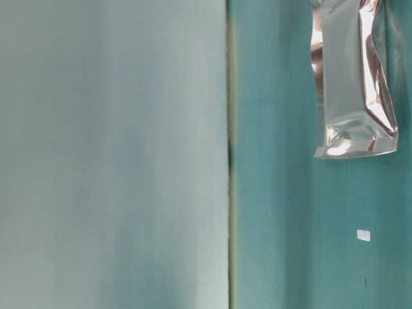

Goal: Hand over the silver zip bag and make it stand upright.
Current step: 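Close the right gripper on the bag's right edge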

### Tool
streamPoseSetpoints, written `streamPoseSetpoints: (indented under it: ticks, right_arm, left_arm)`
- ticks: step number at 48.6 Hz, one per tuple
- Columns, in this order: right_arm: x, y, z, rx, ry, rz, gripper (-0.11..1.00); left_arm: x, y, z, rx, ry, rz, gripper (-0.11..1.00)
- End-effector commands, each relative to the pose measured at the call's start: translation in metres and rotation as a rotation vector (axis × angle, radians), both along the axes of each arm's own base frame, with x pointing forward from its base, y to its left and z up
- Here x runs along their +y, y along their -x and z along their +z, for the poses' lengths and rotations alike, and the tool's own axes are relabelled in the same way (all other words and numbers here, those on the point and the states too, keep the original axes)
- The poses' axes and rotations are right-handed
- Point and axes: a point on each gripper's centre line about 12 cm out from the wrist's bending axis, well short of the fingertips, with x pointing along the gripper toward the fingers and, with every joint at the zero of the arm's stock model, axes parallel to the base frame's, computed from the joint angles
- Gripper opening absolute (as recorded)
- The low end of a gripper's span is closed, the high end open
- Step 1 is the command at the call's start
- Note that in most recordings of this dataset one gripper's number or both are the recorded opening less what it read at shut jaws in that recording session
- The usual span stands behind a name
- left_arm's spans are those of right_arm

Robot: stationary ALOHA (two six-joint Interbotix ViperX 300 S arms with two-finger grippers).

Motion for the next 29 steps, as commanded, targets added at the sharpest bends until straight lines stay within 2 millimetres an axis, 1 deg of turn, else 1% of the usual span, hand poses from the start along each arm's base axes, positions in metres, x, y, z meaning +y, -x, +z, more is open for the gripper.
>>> streamPoseSetpoints:
  ticks: [1,17,29]
  right_arm:
    - [0.002,-0.007,0.000,-0.015,0.005,-0.006,0.90]
    - [0.002,-0.024,-0.007,-0.015,0.030,-0.010,0.90]
    - [0.004,-0.024,-0.010,-0.007,0.029,-0.006,0.89]
  left_arm:
    - [0.000,-0.002,0.009,-0.023,-0.002,0.000,-0.01]
    - [0.000,-0.001,0.008,-0.023,0.002,0.000,-0.01]
    - [0.000,-0.001,0.007,-0.017,0.007,0.001,-0.01]
